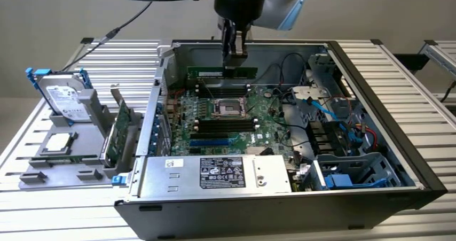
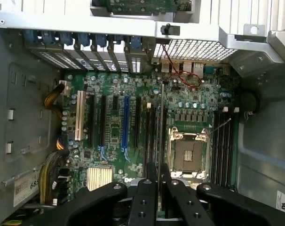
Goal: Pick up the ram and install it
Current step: 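Pick up the ram and move it above insertion slot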
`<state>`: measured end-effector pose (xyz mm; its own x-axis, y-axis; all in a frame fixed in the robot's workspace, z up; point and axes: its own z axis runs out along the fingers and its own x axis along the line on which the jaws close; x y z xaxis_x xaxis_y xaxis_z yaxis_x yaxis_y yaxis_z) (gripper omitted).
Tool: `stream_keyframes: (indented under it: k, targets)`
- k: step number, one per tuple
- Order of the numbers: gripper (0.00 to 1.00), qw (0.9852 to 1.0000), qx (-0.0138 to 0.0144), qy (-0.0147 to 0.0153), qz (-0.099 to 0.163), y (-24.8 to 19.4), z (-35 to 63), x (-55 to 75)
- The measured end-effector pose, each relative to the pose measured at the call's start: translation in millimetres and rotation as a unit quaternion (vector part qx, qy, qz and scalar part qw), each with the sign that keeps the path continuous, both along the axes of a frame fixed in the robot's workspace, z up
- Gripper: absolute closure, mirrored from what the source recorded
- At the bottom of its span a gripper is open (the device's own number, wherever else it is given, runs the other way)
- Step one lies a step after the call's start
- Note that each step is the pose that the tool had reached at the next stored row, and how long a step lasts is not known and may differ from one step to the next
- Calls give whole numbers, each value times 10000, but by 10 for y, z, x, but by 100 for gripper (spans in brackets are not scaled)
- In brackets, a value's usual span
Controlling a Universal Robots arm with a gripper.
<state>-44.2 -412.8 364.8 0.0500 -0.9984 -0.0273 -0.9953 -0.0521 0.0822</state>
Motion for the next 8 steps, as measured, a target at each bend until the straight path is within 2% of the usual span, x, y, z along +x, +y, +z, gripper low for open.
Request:
stream_keyframes:
  k: [4,8]
  targets:
    - [86,10000,-11,-14,9,65,-56,47]
    - [86,10000,-34,-25,18,124,-115,86]
